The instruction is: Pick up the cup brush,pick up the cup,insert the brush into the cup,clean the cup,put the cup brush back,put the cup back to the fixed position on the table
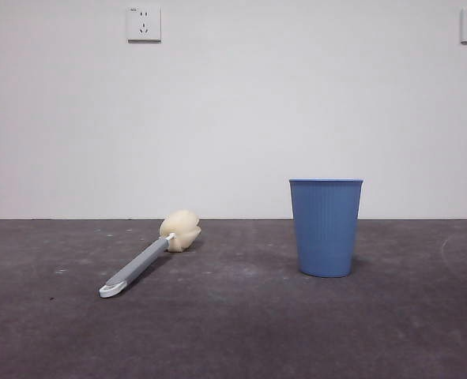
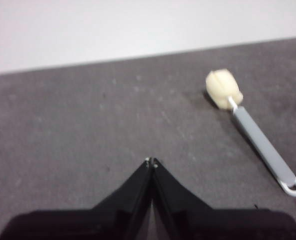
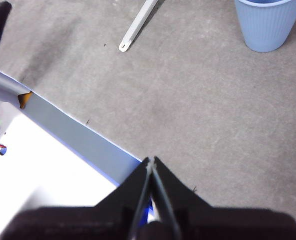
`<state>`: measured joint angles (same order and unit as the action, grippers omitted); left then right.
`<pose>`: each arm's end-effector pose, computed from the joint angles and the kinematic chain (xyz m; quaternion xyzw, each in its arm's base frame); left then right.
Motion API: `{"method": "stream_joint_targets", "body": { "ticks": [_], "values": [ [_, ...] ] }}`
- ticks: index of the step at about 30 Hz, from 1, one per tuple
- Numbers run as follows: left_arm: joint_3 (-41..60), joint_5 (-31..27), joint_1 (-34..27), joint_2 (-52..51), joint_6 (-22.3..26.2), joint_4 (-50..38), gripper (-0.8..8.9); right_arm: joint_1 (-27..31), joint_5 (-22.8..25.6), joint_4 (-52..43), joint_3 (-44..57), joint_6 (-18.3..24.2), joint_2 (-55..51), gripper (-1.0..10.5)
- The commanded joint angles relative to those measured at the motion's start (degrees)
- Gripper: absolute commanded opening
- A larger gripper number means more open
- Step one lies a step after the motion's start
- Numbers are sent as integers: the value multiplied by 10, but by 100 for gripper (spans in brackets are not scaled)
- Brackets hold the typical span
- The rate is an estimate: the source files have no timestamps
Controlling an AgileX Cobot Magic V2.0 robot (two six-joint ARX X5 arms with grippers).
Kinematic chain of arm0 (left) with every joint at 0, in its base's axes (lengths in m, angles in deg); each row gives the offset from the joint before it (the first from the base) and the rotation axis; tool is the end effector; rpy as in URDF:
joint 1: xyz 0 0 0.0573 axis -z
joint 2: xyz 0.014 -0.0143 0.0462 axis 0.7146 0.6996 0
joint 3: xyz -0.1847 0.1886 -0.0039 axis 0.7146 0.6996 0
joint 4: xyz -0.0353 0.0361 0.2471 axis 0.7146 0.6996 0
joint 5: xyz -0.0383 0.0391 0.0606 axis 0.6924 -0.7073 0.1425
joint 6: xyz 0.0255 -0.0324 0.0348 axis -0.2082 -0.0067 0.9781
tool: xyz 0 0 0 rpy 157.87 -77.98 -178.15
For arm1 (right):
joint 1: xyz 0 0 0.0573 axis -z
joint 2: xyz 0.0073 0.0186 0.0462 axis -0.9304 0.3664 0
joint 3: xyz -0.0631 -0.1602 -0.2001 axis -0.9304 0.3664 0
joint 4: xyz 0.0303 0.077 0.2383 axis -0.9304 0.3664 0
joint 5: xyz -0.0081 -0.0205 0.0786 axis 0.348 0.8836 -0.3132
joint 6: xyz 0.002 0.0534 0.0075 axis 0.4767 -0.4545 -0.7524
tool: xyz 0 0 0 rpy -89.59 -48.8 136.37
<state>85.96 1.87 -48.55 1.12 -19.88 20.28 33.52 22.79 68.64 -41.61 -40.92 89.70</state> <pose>0.0954 -0.0005 0.1524 0.0323 0.0765 -0.0707 0.9940 0.0934 0.0746 0.3046 0.0278 0.4180 0.3441 0.8403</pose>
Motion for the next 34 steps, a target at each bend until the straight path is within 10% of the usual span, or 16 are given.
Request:
{"method": "stream_joint_targets", "body": {
  "ticks": [1, 19, 22, 34],
  "values": [
    [7, 0, -2, 0, -7, 0, -3, -1, 2, -3, 0, -5, -1, 2],
    [7, 0, -2, 0, -7, 0, -3, -1, 2, -3, 0, -4, -1, 2],
    [7, 0, -2, 0, -7, 0, -3, 12, 33, -20, 1, 56, -13, 2],
    [7, -1, -2, 0, -7, 0, -3, 244, 62, -318, 163, 110, -174, 2]
  ]
}}
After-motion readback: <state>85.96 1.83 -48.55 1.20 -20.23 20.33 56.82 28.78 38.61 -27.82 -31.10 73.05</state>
